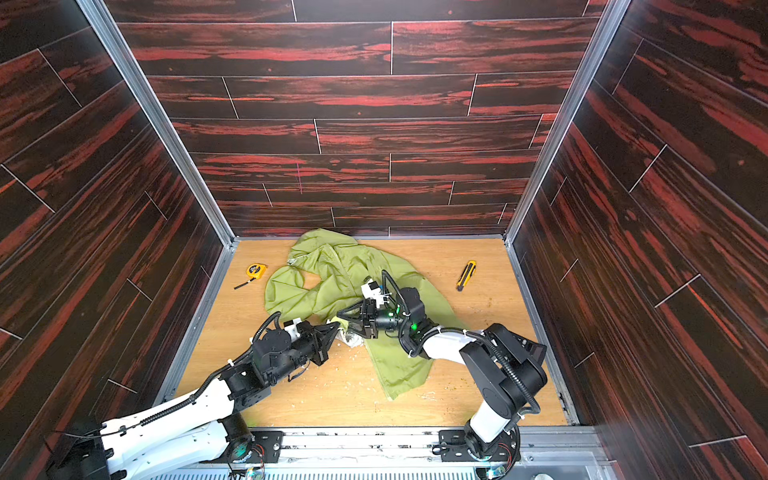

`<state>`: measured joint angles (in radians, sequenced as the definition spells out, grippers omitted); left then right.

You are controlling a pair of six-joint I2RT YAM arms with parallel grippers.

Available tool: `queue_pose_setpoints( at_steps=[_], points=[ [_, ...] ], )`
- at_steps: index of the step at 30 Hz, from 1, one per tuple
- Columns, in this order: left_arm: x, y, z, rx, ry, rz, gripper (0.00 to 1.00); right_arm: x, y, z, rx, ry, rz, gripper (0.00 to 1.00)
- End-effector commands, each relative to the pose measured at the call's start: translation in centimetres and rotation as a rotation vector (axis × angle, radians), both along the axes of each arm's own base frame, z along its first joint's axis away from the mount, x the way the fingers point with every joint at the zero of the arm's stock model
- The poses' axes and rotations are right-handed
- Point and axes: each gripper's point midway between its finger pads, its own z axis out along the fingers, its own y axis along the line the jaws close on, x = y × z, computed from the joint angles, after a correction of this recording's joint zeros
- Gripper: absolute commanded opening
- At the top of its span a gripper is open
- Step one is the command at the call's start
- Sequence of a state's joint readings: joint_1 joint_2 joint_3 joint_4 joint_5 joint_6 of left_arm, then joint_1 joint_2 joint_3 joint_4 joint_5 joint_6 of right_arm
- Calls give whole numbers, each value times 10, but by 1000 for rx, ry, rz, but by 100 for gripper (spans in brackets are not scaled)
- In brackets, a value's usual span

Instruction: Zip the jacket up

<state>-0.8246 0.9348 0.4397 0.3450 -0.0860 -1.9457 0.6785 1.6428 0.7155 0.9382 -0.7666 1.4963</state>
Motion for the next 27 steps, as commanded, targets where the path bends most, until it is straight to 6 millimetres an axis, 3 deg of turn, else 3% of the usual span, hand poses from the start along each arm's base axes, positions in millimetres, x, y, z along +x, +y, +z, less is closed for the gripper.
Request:
queue_pose_setpoints(
  at_steps=[1,14,27],
  points=[
    [4,1,18,-46,-31,19,0,-7,-8,19,29,-35,-14,55],
    [1,2,15,-33,-23,10,0,-10,-15,32,12,-70,-21,43],
    [-6,11,7,-18,-17,19,0,-8,-15,22,-35,-32,-27,13]
  ],
)
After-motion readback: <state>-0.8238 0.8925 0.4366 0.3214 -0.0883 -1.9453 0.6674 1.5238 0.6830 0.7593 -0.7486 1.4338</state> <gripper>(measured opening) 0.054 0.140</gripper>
